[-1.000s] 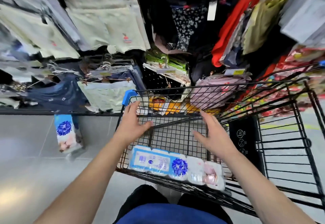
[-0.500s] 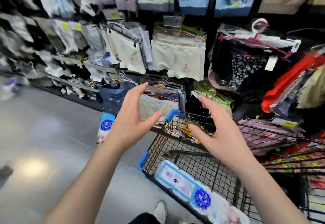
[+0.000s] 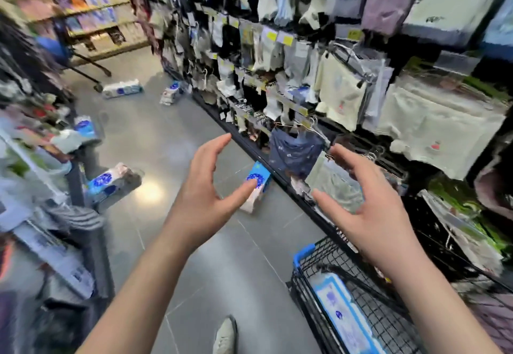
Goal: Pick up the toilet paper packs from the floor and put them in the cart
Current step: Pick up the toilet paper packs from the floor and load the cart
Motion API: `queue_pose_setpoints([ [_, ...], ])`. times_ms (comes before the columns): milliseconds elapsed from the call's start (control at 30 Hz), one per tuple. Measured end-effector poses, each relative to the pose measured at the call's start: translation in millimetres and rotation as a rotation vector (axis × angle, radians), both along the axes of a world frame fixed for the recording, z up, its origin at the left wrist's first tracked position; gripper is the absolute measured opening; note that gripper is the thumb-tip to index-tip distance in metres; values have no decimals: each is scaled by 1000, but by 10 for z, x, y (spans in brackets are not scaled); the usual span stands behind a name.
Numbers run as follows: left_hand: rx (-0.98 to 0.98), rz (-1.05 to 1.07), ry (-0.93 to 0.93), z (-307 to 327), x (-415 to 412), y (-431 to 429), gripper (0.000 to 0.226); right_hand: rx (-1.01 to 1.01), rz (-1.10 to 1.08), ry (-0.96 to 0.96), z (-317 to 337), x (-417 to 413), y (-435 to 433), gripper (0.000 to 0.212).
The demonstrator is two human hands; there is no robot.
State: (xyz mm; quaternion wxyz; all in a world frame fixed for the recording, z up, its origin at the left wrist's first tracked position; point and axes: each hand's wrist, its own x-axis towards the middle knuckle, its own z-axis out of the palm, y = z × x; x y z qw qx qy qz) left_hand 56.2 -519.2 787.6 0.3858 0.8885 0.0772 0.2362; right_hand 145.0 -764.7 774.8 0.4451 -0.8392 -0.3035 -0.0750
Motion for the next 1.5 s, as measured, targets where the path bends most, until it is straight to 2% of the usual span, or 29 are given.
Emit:
queue_pose_setpoints([
  [400, -39, 159, -62, -91, -226, 1853, 76, 13, 155, -12, 32, 224, 2060, 71],
  [700, -88, 145, -20, -217, 42, 2949, 75, -34, 166, 41, -103, 450, 3149, 74],
  [867, -133, 110, 9, -289, 517, 3247, 74, -47, 142, 71, -195, 861, 3430, 74],
  [1233, -34, 39, 122, -256, 2181, 3731, 76, -33, 85, 147, -345, 2460, 3912, 75],
  [1500, -24, 49, 139, -244, 3151, 4156, 77, -21, 111, 161, -366, 3516, 4373, 74],
])
